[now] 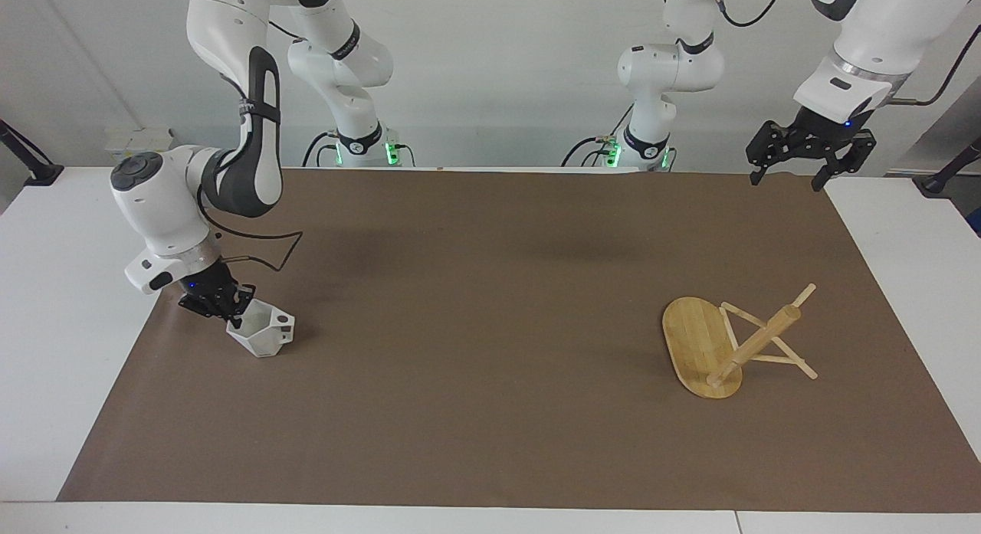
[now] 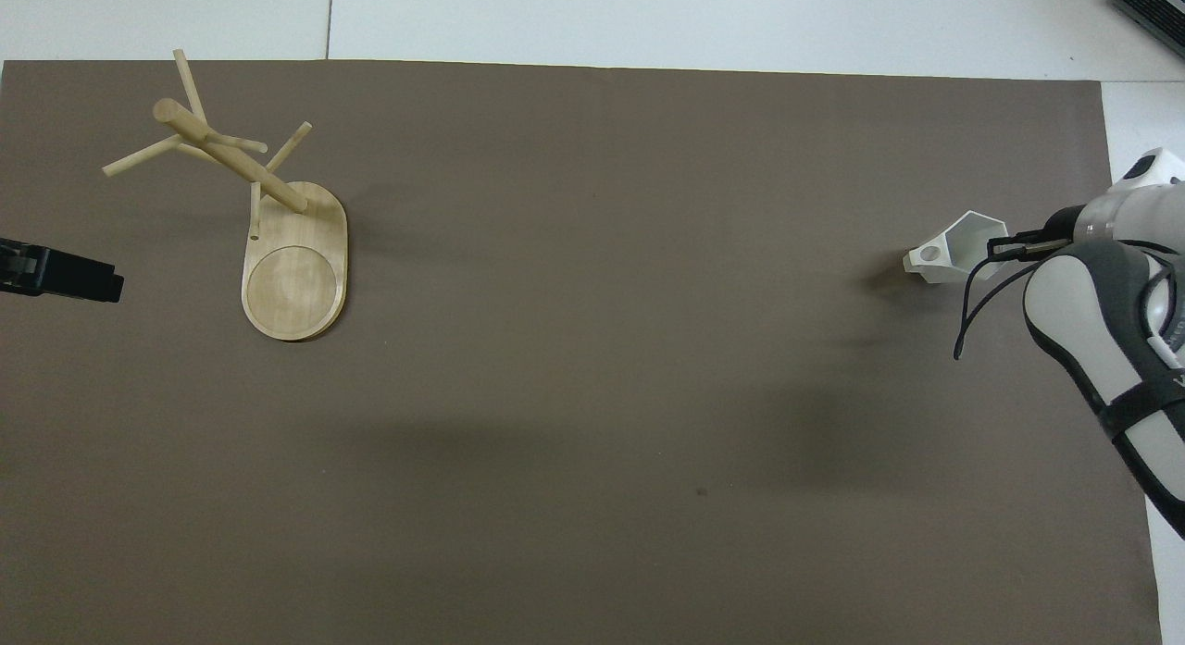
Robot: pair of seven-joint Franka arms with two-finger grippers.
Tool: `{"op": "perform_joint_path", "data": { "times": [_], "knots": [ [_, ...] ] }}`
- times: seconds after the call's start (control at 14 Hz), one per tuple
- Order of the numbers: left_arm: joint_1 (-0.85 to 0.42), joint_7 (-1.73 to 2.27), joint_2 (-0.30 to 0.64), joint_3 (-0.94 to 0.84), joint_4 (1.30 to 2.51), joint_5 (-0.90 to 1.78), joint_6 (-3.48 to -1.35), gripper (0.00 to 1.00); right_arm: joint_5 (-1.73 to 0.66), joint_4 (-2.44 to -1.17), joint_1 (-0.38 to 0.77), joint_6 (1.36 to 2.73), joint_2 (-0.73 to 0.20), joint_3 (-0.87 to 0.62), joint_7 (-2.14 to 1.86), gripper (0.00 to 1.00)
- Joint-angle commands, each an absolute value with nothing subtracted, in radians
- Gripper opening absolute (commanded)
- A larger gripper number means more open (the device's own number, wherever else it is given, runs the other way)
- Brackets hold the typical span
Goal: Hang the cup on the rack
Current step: 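Lift the cup with the right gripper while the left gripper approaches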
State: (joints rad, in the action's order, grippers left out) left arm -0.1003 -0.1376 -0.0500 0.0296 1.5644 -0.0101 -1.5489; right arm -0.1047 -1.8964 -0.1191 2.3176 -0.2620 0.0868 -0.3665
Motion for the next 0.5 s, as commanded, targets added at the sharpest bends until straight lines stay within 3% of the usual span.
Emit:
{"op": "perform_joint_path", "data": {
  "times": [0.0, 0.43],
  "knots": [
    [-0.110, -0.140, -0.074, 0.037, 1.591, -0.002, -1.566, 1.00, -0.115, -1.827, -0.120, 2.217, -0.252, 0.074, -0.348, 0.00],
    [-0.117, -0.147, -0.074, 0.028, 1.595, -0.002, -1.575, 1.00, -0.115, -1.600, -0.117, 1.869, -0.209, -0.018, -0.345, 0.00]
  ]
}}
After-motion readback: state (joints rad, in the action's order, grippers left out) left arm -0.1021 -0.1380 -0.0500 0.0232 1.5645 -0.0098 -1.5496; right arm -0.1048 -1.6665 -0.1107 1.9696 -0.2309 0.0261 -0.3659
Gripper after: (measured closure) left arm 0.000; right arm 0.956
